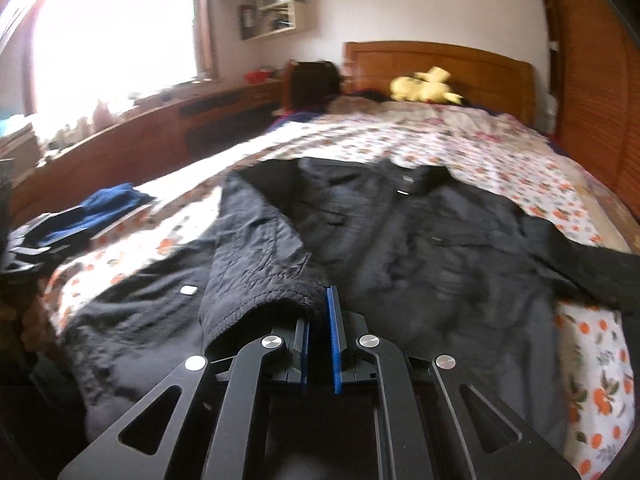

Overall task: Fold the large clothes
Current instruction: 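Fold the held sleeve across the jacket body with the right gripper, release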

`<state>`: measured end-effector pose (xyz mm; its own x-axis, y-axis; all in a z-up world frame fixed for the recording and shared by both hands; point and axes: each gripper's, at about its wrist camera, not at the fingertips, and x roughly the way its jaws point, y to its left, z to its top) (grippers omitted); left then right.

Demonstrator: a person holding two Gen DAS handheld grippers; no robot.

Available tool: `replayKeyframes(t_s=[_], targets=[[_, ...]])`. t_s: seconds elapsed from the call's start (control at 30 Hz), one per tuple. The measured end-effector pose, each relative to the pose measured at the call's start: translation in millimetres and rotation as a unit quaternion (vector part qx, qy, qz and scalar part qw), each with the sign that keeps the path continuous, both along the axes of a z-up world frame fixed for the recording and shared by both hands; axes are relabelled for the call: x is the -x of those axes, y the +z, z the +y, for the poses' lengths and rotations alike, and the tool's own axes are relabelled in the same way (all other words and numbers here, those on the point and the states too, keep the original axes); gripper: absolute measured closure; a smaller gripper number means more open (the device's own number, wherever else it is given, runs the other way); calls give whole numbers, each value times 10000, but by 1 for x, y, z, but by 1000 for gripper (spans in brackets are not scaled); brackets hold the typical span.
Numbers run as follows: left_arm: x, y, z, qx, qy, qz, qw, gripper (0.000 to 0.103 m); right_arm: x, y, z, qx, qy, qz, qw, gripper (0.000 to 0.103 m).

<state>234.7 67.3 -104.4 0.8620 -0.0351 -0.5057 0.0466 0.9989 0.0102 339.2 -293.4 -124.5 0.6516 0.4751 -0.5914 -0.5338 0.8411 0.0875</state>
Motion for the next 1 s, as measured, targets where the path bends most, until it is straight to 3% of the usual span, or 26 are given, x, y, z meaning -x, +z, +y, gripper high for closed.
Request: replayKeyframes(t_s=[0.2, 0.27, 0.37, 0.57, 1.0], targets=[[-5, 1, -18, -26, -157, -12, 9999, 2, -17, -18, -31, 281, -478, 181, 9983, 89], [-6, 0, -26, -30, -219, -20, 9998, 2, -13, -14, -37, 291, -527, 81, 9982, 73], [-7, -1, -34, -42, -298, -11, 9995, 2, -2, -4, -46, 244, -538, -134, 9982, 69], [-10, -7, -53, -86, -465, 27, 9989, 2, 15, 13, -38, -9, -243, -475, 9986, 46], [-15, -18, -70, -112, -628, 142, 9979, 2, 23, -29, 35, 388, 795, 102, 9960, 44]])
